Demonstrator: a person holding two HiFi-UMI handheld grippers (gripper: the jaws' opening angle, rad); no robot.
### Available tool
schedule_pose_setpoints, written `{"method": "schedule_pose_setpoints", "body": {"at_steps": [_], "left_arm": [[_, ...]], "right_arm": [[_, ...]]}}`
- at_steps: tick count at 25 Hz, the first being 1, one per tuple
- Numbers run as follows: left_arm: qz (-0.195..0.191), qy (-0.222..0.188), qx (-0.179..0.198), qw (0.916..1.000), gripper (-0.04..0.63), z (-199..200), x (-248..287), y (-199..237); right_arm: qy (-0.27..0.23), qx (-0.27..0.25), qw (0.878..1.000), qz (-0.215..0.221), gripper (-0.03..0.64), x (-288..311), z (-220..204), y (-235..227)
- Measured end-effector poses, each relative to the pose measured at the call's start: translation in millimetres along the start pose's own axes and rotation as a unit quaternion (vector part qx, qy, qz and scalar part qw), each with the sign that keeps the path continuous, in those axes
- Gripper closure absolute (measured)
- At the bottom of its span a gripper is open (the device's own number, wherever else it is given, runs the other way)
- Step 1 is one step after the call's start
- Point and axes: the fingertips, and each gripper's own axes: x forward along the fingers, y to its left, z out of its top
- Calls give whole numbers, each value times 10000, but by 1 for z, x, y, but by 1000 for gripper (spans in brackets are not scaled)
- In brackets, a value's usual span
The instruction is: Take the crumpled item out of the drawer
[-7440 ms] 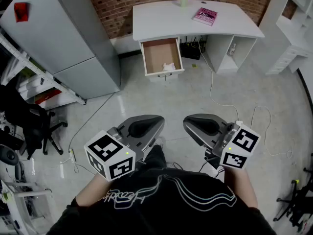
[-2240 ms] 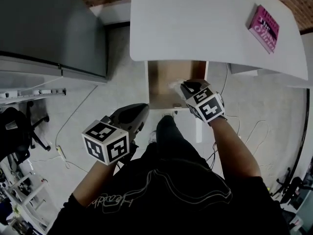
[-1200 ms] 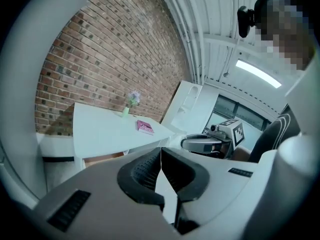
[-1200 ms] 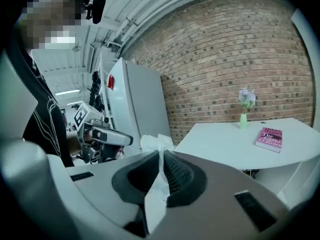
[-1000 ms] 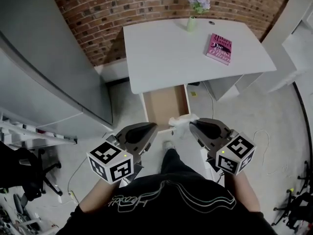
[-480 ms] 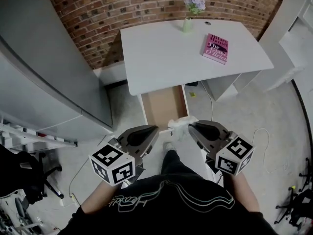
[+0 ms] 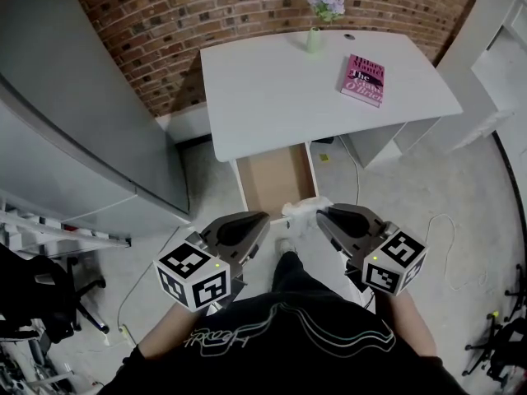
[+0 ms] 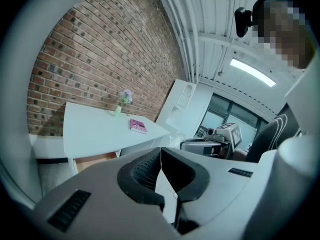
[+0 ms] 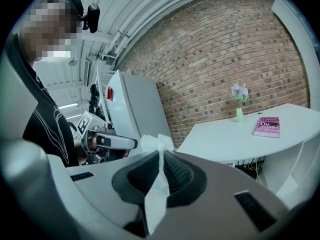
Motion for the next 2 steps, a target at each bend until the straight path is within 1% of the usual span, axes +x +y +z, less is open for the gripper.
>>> {"method": "schedule_pose_setpoints", "body": {"at_steps": [2], "left_arm": [[4, 11, -3, 10000, 572, 5, 4, 3]], "right_arm": [[2, 15, 10000, 24, 561, 2, 5, -3]]}}
